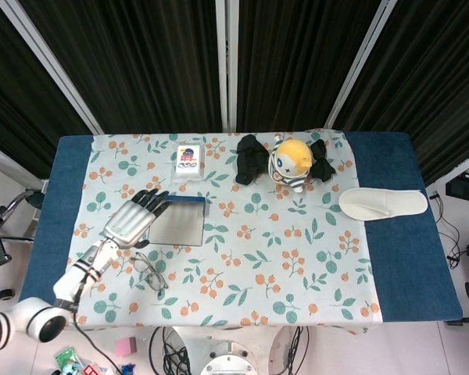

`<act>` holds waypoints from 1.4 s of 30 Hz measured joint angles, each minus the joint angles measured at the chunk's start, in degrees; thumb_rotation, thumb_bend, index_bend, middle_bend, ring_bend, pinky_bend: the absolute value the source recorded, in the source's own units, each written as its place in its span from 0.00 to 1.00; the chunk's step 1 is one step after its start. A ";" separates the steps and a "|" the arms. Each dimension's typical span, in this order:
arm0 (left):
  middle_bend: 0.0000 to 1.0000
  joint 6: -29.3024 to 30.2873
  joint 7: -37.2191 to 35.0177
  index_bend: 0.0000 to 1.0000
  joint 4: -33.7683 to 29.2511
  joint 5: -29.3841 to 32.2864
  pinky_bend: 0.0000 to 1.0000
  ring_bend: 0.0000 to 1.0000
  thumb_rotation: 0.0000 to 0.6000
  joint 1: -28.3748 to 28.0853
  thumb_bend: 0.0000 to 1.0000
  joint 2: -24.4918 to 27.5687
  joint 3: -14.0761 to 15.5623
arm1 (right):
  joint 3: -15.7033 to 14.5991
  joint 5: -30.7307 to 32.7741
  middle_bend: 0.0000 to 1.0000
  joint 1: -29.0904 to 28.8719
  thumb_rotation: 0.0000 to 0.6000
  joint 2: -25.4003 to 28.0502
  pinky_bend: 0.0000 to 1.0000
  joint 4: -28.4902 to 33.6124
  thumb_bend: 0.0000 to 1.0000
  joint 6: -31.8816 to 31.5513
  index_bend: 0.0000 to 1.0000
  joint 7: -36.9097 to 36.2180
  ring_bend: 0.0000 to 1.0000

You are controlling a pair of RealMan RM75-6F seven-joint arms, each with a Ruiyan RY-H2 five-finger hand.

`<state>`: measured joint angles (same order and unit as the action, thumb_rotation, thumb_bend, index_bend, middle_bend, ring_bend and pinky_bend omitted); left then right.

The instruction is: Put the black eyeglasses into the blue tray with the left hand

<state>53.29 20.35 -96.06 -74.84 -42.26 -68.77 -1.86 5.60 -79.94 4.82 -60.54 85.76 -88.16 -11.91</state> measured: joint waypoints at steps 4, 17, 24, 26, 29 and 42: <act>0.00 -0.01 -7.65 0.16 -2.02 -10.00 0.12 0.00 1.00 2.01 0.16 4.96 5.03 | 0.27 -0.31 0.00 0.11 1.00 0.37 0.00 0.79 0.20 -0.86 0.00 0.15 0.00; 0.00 3.89 -16.95 0.19 6.04 -20.79 0.12 0.00 1.00 7.31 0.17 -0.54 10.82 | 0.03 -0.58 0.00 0.43 1.00 0.49 0.00 1.61 0.20 -1.32 0.00 1.15 0.00; 0.00 2.63 -17.78 0.25 10.62 -20.51 0.12 0.00 1.00 7.09 0.23 -5.22 9.72 | 0.09 -0.01 0.00 0.71 1.00 0.64 0.00 1.15 0.23 -1.26 0.00 0.72 0.00; 0.00 2.20 -18.17 0.28 11.76 -20.28 0.12 0.00 1.00 6.92 0.26 -6.20 9.43 | 0.13 0.02 0.00 0.74 1.00 0.68 0.00 1.13 0.24 -1.28 0.00 0.57 0.00; 0.00 1.57 -18.55 0.33 12.66 -19.94 0.12 0.00 1.00 6.56 0.28 -6.86 9.06 | 0.15 0.01 0.00 0.78 1.00 0.68 0.00 1.01 0.23 -1.31 0.00 0.33 0.00; 0.00 0.86 -18.52 0.45 12.75 -18.97 0.12 0.00 1.00 6.50 0.33 -6.80 8.96 | -0.06 0.20 0.00 0.53 1.00 0.75 0.00 1.21 0.23 -0.24 0.00 0.52 0.00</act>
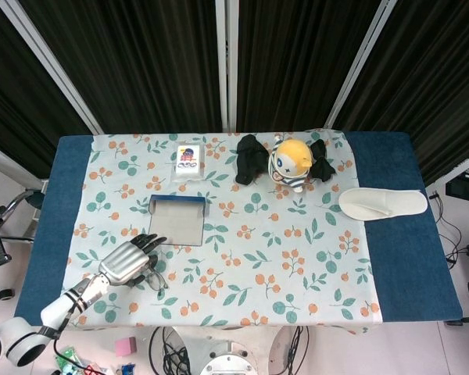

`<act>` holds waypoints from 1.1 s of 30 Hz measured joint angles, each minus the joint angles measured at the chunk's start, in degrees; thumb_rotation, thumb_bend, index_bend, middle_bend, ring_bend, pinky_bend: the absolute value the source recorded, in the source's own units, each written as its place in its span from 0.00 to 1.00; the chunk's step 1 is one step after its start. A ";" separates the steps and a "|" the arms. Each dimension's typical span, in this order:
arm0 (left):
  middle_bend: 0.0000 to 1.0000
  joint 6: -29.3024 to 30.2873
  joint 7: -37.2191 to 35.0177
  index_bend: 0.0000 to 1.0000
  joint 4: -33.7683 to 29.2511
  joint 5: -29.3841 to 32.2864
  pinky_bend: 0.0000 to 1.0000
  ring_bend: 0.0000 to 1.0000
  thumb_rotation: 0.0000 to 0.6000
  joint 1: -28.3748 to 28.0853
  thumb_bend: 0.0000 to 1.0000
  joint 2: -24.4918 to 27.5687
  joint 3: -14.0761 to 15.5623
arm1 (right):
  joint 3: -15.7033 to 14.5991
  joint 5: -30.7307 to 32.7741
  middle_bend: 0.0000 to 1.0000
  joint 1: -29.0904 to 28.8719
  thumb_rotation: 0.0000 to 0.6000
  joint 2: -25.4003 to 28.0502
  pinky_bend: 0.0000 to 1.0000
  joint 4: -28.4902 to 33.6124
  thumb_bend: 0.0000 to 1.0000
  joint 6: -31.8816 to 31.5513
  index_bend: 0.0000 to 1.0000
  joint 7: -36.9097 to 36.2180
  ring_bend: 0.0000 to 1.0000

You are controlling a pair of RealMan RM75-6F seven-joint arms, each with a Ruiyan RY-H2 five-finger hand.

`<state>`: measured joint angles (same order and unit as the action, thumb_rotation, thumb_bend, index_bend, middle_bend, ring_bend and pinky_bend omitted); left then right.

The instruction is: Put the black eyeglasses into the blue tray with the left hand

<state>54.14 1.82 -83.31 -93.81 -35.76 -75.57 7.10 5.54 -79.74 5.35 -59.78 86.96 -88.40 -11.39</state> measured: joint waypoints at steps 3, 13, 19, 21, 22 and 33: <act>0.00 0.18 -0.04 0.46 0.09 0.00 0.12 0.00 1.00 -0.03 0.33 -0.08 -0.19 | -0.12 0.02 0.00 0.01 1.00 0.14 0.00 0.32 0.23 0.13 0.00 0.38 0.00; 0.01 0.03 -0.22 0.50 0.07 0.17 0.12 0.00 1.00 -0.15 0.33 -0.05 -0.26 | -0.18 0.31 0.00 -0.07 1.00 0.34 0.00 1.03 0.23 0.55 0.00 1.12 0.00; 0.01 -0.31 -0.52 0.51 0.54 0.41 0.12 0.00 1.00 -0.37 0.33 -0.50 -0.47 | -0.14 0.37 0.00 -0.07 1.00 0.55 0.00 1.50 0.24 0.47 0.00 1.59 0.00; 0.02 -0.46 -0.63 0.52 0.58 0.44 0.12 0.00 1.00 -0.46 0.33 -0.56 -0.48 | -0.15 0.54 0.00 -0.07 1.00 0.58 0.00 1.55 0.23 0.61 0.00 1.64 0.00; 0.02 -0.54 -0.68 0.53 0.62 0.45 0.12 0.00 1.00 -0.51 0.33 -0.59 -0.47 | -0.15 0.66 0.00 -0.07 1.00 0.60 0.00 1.58 0.23 0.74 0.00 1.69 0.00; 0.03 -0.74 -1.59 0.56 1.11 0.70 0.12 0.00 1.00 -0.69 0.35 -1.16 -0.62 | -0.23 0.65 0.00 -0.03 1.00 0.69 0.00 2.16 0.23 0.64 0.00 2.39 0.00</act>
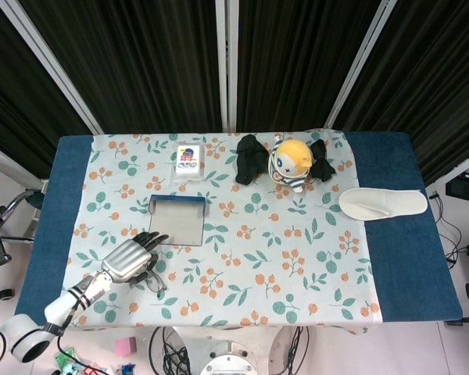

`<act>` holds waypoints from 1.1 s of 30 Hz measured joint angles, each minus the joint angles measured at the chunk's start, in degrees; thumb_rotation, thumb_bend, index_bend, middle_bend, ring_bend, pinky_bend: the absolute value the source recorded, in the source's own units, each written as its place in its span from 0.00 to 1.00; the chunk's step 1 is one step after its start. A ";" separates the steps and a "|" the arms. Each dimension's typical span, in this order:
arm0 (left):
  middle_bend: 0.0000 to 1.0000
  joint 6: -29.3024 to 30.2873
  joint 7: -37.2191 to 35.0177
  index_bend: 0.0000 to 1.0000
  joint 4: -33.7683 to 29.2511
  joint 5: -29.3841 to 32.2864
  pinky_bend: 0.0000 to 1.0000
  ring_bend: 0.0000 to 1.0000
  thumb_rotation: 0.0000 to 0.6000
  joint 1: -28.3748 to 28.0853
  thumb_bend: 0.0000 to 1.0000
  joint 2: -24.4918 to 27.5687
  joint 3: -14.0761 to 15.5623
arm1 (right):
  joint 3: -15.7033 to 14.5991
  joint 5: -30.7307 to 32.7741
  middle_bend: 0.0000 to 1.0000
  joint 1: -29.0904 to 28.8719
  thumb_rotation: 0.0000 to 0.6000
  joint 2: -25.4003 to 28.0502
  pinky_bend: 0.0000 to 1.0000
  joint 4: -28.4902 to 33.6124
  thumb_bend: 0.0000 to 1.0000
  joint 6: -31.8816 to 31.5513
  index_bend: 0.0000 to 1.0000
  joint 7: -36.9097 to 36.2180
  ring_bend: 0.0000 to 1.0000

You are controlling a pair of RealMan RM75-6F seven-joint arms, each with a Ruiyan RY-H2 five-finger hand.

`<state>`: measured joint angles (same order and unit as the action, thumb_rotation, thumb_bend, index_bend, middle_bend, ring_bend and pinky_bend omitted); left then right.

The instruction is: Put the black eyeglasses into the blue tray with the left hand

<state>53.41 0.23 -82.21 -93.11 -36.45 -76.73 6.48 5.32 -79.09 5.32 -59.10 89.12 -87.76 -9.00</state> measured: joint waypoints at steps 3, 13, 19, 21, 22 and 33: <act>0.04 -0.24 -0.51 0.58 -0.02 0.22 0.12 0.00 1.00 -0.08 0.36 -0.05 -0.03 | -0.05 0.04 0.00 -0.01 1.00 0.01 0.00 0.09 0.23 0.09 0.00 0.19 0.00; 0.05 0.03 -0.93 0.60 -0.22 1.24 0.12 0.00 1.00 -0.10 0.40 -0.17 -0.85 | 0.09 0.65 0.00 -0.14 1.00 -0.09 0.00 -0.09 0.23 0.62 0.00 0.11 0.00; 0.05 -1.40 -0.73 0.60 -1.57 3.69 0.12 0.00 1.00 -0.69 0.40 0.37 -2.10 | 0.14 0.64 0.00 -0.27 1.00 -0.27 0.00 -0.28 0.23 0.75 0.00 0.22 0.00; 0.05 -2.41 -0.07 0.60 -2.07 5.63 0.12 0.00 1.00 -1.02 0.40 0.34 -2.93 | 0.10 0.60 0.00 -0.32 1.00 -0.36 0.00 -0.28 0.24 0.83 0.00 0.25 0.00; 0.05 -3.13 0.67 0.60 -2.42 7.34 0.12 0.00 1.00 -1.27 0.40 0.21 -3.65 | 0.07 0.53 0.00 -0.35 1.00 -0.44 0.00 -0.28 0.24 0.84 0.00 0.28 0.00; 0.05 -6.62 19.83 0.59 -4.12 30.66 0.12 0.00 1.00 -6.03 0.40 -5.19 -11.20 | 0.14 0.34 0.00 0.00 1.00 -0.33 0.00 -0.25 0.23 -0.01 0.00 -0.06 0.00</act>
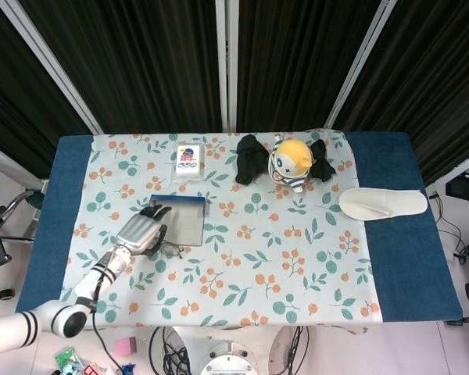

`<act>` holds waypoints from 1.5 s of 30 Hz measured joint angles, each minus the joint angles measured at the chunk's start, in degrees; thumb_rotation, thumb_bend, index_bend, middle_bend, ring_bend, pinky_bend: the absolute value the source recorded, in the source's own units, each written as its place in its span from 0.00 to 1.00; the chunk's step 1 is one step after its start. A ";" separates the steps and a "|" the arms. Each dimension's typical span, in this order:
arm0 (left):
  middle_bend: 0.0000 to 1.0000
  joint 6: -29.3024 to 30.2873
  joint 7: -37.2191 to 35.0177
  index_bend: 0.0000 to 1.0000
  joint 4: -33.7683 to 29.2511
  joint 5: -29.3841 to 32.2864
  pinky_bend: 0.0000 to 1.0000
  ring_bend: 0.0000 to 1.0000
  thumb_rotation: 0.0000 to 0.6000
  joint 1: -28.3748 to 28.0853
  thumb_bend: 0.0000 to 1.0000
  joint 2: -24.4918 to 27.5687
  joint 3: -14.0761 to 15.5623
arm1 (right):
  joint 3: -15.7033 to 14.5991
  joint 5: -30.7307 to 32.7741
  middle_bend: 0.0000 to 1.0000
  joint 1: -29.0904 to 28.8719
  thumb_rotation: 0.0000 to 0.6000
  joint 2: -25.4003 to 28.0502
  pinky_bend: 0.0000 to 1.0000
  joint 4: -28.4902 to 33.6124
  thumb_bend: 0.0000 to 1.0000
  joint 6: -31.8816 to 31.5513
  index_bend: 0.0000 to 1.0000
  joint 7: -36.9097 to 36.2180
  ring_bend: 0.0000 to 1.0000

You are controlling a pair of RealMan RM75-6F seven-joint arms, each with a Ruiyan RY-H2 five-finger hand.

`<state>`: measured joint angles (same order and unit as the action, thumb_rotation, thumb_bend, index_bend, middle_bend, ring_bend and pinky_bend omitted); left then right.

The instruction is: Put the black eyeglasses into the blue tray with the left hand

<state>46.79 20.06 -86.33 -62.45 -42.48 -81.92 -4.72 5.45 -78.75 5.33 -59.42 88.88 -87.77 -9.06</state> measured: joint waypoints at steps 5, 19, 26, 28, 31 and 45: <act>0.02 1.28 10.32 0.59 0.62 12.35 0.12 0.00 1.00 -4.22 0.40 -4.41 -3.17 | 0.16 0.28 0.00 0.22 1.00 0.24 0.00 -0.42 0.23 -0.11 0.00 -1.09 0.00; 0.00 8.88 20.06 0.59 11.66 23.26 0.12 0.00 1.00 -9.89 0.40 -14.06 -6.56 | 0.46 0.51 0.00 0.62 1.00 1.17 0.00 -1.24 0.23 -0.21 0.00 -3.32 0.00; 0.00 9.19 21.75 0.59 14.17 28.63 0.12 0.00 1.00 -10.26 0.40 -16.03 -7.92 | 0.48 0.43 0.00 0.28 1.00 1.20 0.00 -0.95 0.23 0.31 0.00 -2.95 0.00; 0.00 9.26 21.83 0.58 14.73 30.02 0.12 0.00 1.00 -10.32 0.40 -16.52 -8.54 | 0.46 0.45 0.00 0.19 1.00 1.18 0.00 -0.86 0.23 0.45 0.00 -2.78 0.00; 0.00 9.73 22.03 0.55 15.16 31.43 0.12 0.00 1.00 -10.48 0.40 -17.00 -9.50 | 0.44 0.45 0.00 0.16 1.00 1.18 0.00 -0.80 0.23 0.49 0.00 -2.63 0.00; 0.00 11.79 22.62 0.02 11.42 29.23 0.12 0.00 1.00 -9.83 0.40 -15.86 -8.42 | 0.34 0.64 0.00 0.37 1.00 1.16 0.00 -0.93 0.23 0.46 0.00 -2.64 0.00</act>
<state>58.58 42.68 -74.91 -33.23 -52.30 -97.78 -13.14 5.79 -78.10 5.70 -58.27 87.95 -87.31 -11.71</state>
